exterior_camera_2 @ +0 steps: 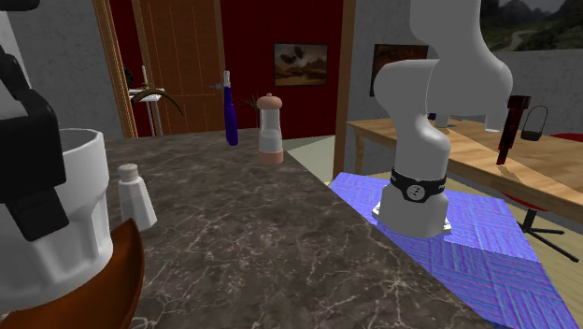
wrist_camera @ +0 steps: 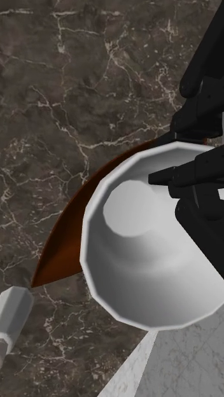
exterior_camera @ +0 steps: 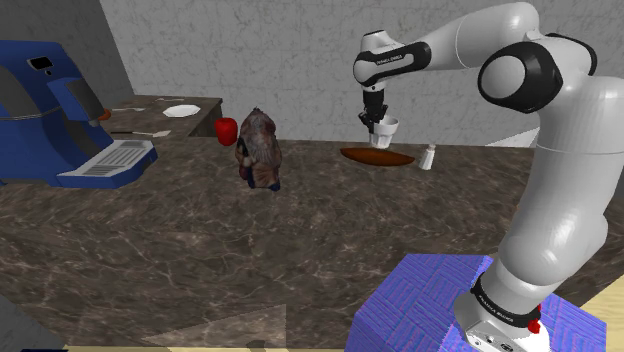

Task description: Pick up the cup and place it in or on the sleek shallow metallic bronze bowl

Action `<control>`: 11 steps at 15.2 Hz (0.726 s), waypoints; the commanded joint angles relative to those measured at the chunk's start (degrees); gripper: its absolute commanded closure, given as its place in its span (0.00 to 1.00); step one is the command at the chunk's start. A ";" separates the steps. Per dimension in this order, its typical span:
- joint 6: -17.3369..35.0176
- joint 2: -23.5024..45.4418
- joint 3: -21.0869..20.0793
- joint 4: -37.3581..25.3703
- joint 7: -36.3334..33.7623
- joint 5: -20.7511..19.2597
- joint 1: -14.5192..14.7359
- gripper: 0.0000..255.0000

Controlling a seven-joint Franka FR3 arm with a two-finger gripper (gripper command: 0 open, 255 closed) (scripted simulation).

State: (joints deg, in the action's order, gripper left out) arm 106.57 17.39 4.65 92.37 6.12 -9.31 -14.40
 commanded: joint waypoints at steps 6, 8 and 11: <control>4.87 1.19 0.06 3.64 -0.63 -0.17 -0.15 1.00; 6.04 1.56 0.07 4.45 -0.81 -0.22 -0.17 1.00; 6.03 1.58 0.07 4.43 -0.81 -0.22 -0.17 1.00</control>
State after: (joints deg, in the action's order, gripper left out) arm 112.50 18.99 4.71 96.74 5.31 -9.52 -14.56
